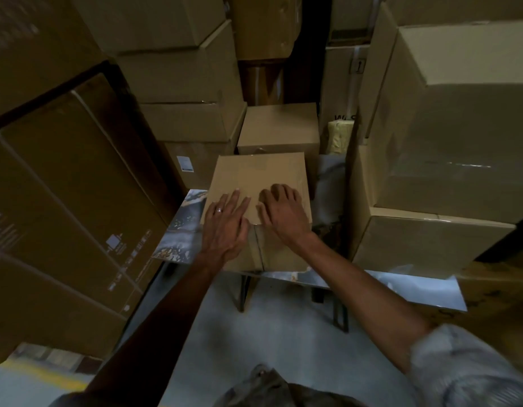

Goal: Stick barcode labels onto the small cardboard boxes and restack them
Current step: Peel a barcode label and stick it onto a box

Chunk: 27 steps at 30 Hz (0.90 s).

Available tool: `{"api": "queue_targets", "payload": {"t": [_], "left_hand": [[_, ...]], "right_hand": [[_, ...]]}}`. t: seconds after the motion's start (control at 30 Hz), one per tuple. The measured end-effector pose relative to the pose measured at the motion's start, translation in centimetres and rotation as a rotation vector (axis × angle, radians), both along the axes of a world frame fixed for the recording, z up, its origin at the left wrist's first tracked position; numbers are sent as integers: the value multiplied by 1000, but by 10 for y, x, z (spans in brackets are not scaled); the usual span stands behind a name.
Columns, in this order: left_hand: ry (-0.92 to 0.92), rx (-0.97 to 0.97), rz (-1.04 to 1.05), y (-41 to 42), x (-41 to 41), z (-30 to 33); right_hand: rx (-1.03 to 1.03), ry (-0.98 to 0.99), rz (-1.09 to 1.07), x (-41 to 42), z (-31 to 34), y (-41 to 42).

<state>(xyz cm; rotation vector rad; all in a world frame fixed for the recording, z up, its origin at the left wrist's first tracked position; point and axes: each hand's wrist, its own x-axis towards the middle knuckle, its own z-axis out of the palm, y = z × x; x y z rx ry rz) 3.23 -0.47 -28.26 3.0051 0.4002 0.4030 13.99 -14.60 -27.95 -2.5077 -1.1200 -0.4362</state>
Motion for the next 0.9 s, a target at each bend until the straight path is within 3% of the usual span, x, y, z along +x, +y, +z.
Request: {"api": "queue_targets", "payload": {"t": [0.17,0.5,0.9], "left_hand": [[-36,26,38,-8,-6,-9],[-244,54,13,-47,-85,-38],[-109,39,36,-64,-116,-92]], "right_hand": [[-57,2,-19,-7,-13,-3],[40,-47,54,-93,-36,-44],[-22,-127,123,-125,-83,-68]]}}
